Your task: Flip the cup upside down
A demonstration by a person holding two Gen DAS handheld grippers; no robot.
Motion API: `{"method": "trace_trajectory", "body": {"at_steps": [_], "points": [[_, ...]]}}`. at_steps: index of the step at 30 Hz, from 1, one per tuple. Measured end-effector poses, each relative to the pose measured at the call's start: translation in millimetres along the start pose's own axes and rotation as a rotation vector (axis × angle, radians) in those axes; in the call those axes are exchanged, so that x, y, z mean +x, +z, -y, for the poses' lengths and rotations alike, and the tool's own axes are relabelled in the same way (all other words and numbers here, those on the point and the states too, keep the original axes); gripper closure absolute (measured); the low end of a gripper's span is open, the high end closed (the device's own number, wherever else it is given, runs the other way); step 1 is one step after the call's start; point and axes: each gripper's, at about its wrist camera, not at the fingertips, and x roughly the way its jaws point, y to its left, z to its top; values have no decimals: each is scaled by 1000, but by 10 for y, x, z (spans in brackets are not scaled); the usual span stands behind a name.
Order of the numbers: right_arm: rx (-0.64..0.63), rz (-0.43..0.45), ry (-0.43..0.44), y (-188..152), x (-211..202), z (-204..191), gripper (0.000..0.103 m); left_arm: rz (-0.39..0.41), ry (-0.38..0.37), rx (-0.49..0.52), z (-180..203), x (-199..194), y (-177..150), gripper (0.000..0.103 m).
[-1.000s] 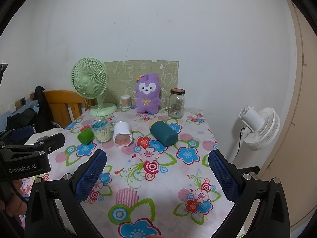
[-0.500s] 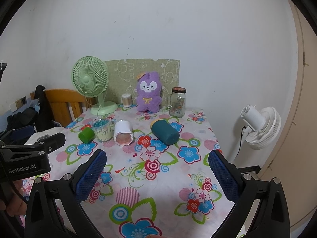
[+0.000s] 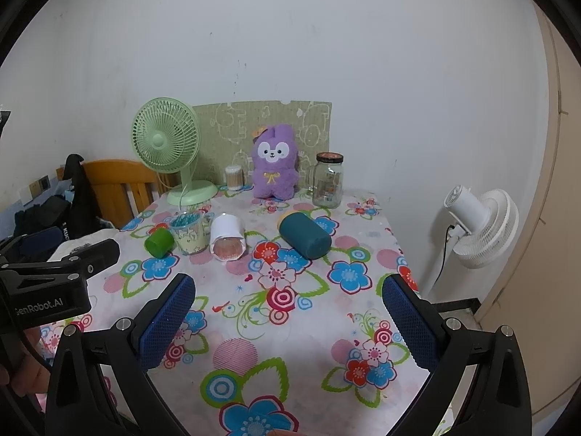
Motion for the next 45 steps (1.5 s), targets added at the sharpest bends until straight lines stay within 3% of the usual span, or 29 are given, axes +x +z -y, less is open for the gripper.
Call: {"method": "trace_trajectory", "body": {"at_steps": [20, 27, 33, 45], "points": [[-8, -12, 10, -2, 49, -22, 0, -10, 0, -5, 7, 13, -22, 0], [-17, -41, 13, 50, 234, 35, 0, -41, 13, -4, -15, 219, -23, 0], [-62, -69, 0, 190, 605, 85, 0, -90, 7, -35, -59, 529, 45, 0], [-67, -253, 48, 432, 1747, 447, 0, -155, -22, 24, 212, 1277, 326, 0]]}}
